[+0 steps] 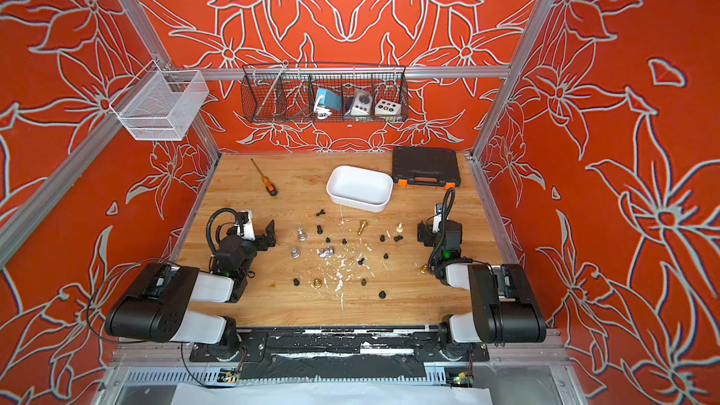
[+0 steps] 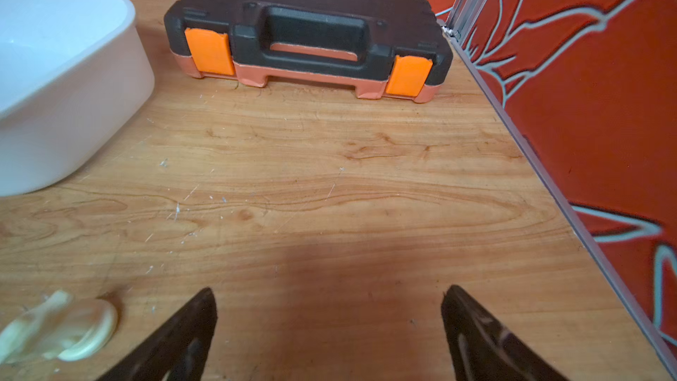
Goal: Put the chess pieces into the storage box
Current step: Pick up the chess piece at the center of the board.
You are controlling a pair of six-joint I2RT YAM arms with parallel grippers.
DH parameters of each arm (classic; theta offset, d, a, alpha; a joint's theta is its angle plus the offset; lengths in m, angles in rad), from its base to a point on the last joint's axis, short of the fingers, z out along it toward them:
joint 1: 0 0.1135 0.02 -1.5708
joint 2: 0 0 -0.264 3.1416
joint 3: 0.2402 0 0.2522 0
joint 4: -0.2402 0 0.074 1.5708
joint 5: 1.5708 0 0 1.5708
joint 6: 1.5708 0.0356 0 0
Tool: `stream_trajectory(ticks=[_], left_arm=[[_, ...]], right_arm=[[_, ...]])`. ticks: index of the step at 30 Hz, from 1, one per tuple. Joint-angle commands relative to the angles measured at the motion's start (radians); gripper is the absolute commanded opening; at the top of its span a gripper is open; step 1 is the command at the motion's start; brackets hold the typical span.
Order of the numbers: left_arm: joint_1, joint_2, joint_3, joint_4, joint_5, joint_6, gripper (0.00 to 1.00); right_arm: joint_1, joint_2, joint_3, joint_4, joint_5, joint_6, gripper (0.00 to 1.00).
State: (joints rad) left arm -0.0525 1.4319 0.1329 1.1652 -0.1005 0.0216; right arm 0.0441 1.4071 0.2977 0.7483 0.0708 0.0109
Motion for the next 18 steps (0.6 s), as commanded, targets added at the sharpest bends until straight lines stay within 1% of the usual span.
stream_trajectory(ticks=[1, 18], left_arm=[[-0.005, -0.024, -0.009, 0.045, 0.018, -0.002, 0.99], [0.000, -0.023, -0.006, 0.039, 0.028, -0.005, 0.99]], right_arm=[[0.003, 0.010, 0.027, 0.055, 0.024, -0.030, 0.98], [0.000, 0.013, 0.032, 0.050, 0.017, -0.027, 0.98]])
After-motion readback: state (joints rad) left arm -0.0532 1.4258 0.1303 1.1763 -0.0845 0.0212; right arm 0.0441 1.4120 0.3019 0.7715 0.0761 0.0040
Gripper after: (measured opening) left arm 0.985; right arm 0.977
